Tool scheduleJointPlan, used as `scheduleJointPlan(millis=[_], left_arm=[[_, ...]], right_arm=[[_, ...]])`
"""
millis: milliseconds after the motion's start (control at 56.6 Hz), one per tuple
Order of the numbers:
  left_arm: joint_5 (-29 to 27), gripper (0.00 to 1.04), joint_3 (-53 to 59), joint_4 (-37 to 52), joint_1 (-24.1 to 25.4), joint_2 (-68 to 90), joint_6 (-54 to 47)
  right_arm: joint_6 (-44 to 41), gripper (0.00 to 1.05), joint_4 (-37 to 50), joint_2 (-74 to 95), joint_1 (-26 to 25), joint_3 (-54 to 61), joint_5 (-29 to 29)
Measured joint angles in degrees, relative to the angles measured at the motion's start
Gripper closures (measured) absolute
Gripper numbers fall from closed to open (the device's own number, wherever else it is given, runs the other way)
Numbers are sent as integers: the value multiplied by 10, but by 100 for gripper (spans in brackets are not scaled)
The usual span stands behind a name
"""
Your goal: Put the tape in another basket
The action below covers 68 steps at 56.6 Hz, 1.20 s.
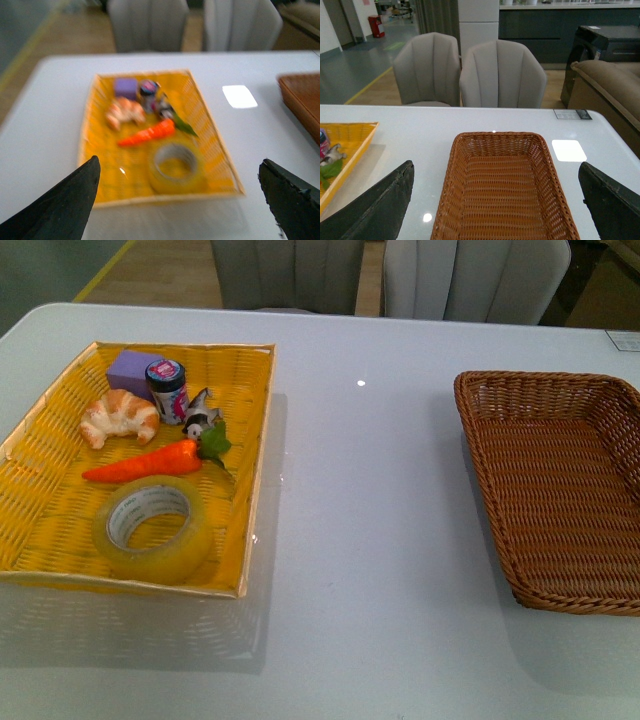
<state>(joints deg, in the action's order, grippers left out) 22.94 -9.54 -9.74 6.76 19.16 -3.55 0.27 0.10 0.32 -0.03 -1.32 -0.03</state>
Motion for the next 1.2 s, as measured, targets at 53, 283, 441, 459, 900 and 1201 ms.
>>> scheduleJointPlan(millis=[53,283,441,459,900,1201], left_arm=[[5,9,-17,47,-4,58,-4],[-64,9,-110,390,-35,546,-56],[-112,9,-191,443,-38,778,-79],[-115,9,-200,443,-39,798,-80],[-146,9,-342,397,-74,1011,-73],[-161,9,-416,363,-81,1085,-59]], right_arm=[[0,9,0,0,0,0,0],[0,9,0,0,0,0,0],[0,9,0,0,0,0,0],[0,9,0,0,0,0,0],[0,9,0,0,0,0,0],[0,9,0,0,0,0,0]])
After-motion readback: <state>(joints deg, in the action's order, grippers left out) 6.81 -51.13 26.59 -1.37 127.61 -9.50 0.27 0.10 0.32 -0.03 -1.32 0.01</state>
